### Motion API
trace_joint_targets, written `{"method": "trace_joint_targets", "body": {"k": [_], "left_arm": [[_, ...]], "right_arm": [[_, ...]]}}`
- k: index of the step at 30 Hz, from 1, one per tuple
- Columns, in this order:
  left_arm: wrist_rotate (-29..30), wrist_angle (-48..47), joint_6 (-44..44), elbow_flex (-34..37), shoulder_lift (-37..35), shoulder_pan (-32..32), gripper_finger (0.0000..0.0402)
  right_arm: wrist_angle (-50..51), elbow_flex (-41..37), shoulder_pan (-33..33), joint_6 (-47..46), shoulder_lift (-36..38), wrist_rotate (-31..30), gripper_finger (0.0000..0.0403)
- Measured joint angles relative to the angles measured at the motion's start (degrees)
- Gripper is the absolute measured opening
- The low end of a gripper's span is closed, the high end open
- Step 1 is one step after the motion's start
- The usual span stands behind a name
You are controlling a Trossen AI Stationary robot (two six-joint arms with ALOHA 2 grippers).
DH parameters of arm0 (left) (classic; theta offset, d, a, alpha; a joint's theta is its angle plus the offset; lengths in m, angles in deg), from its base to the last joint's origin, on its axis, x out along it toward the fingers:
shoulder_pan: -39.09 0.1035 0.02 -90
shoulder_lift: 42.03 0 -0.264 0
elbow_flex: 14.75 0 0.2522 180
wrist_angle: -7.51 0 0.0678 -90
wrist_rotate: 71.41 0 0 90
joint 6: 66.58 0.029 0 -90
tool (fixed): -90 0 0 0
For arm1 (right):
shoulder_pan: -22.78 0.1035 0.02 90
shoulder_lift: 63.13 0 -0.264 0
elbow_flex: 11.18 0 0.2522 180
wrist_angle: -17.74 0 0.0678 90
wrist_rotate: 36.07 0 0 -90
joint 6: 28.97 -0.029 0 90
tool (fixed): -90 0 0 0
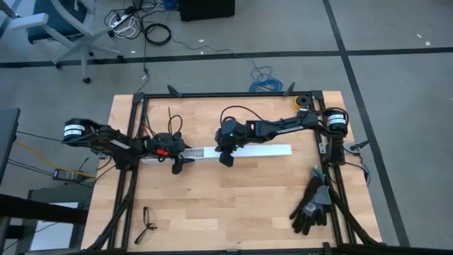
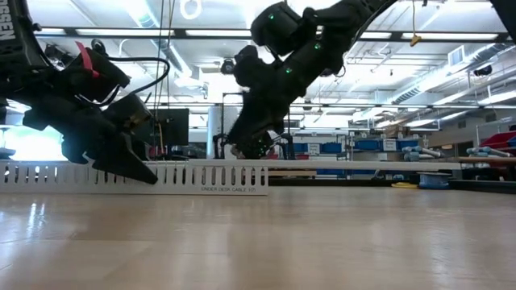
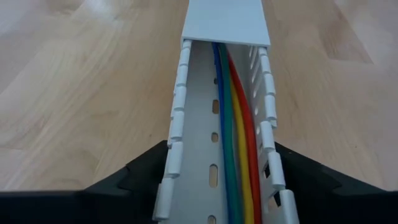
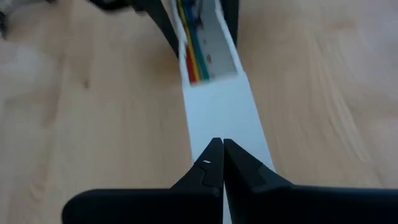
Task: Ziptie cables
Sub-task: Close the white cable duct with the white cable duct cover
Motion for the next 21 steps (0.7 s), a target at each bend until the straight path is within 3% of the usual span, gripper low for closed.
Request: {"method": "trace_joint_targets", "body": {"k": [7, 21], "left_arm": [[0.0, 0.0, -0.2, -0.6, 0.0, 0.0, 0.0252], [-0.1, -1.8, -0.2, -2.3, 0.5, 0.0, 0.0248]], "right_arm": [[7.7, -0.3, 0.3, -1.8, -0.5, -0.5, 0.0000], [-14.3, 0.6, -0.2, -0.8, -9.7, 2.7, 0.0000]]}}
